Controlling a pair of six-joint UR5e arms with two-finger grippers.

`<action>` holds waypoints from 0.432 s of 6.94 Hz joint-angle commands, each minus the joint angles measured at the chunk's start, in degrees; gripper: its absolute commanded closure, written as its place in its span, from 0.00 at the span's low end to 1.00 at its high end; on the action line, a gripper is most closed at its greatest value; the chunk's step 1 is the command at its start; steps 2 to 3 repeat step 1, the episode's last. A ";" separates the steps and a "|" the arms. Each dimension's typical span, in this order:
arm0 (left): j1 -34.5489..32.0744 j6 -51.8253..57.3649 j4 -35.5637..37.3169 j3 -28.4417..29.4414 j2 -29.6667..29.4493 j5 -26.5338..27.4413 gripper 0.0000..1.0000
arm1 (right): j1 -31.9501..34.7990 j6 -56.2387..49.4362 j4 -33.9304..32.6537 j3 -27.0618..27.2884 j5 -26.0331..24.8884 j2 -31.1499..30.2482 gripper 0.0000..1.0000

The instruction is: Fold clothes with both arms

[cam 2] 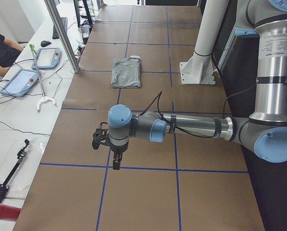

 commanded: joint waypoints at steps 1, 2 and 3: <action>0.00 0.00 -0.09 0.00 0.01 0.00 0.00 | 0.04 0.00 0.00 0.09 0.13 0.00 0.00; 0.00 0.00 -0.09 0.00 0.01 0.00 0.00 | 0.04 0.00 0.00 0.09 0.13 0.00 0.00; 0.00 0.00 -0.09 0.00 0.01 0.00 0.00 | 0.04 0.00 0.00 0.09 0.13 0.00 0.00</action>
